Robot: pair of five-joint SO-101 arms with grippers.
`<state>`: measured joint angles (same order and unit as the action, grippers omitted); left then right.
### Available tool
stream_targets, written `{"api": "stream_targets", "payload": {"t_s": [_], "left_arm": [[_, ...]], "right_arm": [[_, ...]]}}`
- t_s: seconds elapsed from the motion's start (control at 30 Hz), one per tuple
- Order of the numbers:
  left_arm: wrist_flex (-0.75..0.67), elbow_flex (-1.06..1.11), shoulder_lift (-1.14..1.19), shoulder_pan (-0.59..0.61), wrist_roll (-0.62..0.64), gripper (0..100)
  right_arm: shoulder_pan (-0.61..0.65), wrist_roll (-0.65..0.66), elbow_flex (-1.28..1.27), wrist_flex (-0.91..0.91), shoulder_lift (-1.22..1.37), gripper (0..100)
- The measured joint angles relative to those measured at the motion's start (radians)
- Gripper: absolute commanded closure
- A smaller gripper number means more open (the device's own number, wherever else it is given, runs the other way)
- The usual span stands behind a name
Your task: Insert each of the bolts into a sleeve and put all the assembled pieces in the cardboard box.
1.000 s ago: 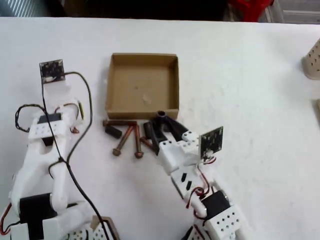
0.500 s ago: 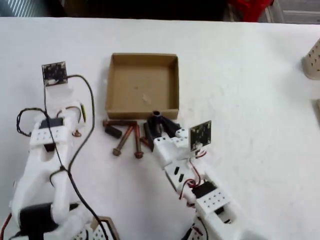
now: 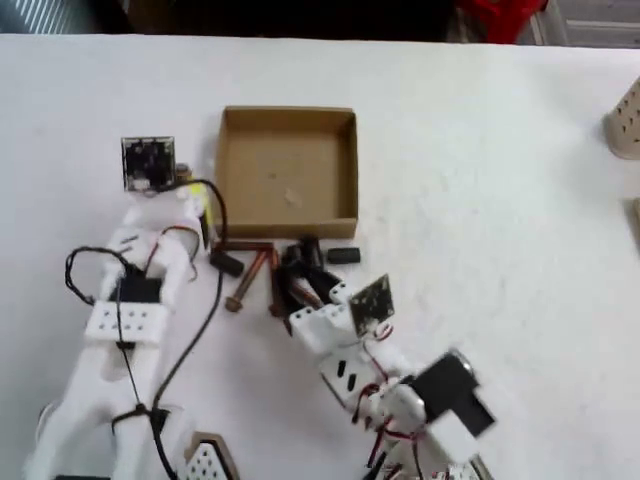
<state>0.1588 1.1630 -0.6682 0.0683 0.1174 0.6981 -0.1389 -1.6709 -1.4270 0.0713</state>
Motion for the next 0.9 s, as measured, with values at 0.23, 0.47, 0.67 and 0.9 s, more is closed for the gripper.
{"api": "stream_targets", "payload": {"t_s": [0.23,0.47,0.67,0.9], "left_arm": [[-0.153,0.103,-0.175,-0.006,0.002,98],[-0.077,0.18,-0.457,-0.026,0.002,98],[0.15,0.18,-0.683,-0.164,0.014,98],[0.325,0.181,-0.804,-0.201,0.207,98]], "right_arm": [[0.021,0.08,0.112,-0.195,0.272,98.4],[0.077,0.094,0.207,-0.221,0.305,98.4],[0.121,0.095,0.299,-0.127,0.307,98.4],[0.126,0.095,0.313,-0.121,0.307,98.4]]}}
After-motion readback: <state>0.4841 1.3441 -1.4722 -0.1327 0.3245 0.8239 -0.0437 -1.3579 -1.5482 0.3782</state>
